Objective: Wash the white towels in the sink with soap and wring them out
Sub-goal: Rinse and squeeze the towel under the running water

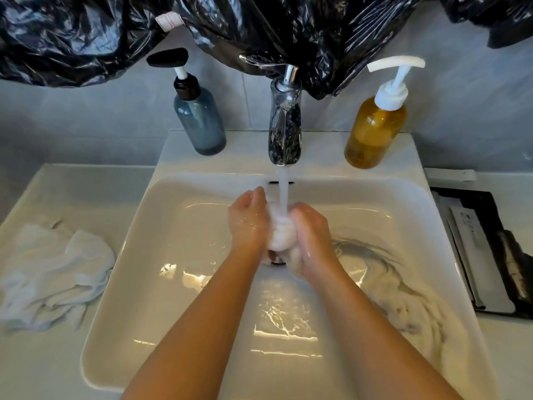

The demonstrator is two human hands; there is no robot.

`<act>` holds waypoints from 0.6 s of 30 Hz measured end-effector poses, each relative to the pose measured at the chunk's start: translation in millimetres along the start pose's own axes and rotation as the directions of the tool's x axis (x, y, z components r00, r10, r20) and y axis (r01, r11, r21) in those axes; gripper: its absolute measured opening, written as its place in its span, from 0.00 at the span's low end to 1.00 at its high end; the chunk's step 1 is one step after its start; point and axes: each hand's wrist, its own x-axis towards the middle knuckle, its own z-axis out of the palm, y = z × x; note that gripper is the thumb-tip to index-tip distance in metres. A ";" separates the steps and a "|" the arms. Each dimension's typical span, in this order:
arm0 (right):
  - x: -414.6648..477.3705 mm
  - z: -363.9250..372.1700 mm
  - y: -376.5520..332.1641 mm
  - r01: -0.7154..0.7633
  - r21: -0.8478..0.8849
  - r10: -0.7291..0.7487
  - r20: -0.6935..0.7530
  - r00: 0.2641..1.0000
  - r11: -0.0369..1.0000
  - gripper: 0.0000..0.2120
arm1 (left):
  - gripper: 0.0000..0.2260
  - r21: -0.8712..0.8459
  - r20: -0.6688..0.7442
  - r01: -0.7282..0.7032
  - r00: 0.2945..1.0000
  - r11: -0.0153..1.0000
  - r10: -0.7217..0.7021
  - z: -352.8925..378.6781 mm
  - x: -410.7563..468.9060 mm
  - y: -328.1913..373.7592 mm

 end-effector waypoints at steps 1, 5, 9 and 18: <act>4.4 -0.9 2.8 0.005 0.059 -0.004 -0.029 1.000 0.998 0.06 | 0.10 -0.068 0.007 -0.055 0.998 0.996 0.055 -5.8 -8.0 4.4; 4.5 -2.8 4.1 -0.019 0.251 0.025 -0.020 1.000 0.968 0.07 | 0.08 -0.065 0.057 -0.279 0.958 0.958 0.282 -12.6 -47.4 5.4; 11.3 -4.1 12.2 -0.023 0.239 0.023 0.005 1.000 0.971 0.12 | 0.12 0.028 -0.010 -0.371 0.928 0.928 0.371 8.0 -57.3 -6.5; 6.4 -14.4 9.5 -0.139 0.240 0.139 0.017 0.990 0.961 0.20 | 0.15 0.036 0.092 -0.229 0.970 0.973 0.225 -0.1 -45.5 -3.3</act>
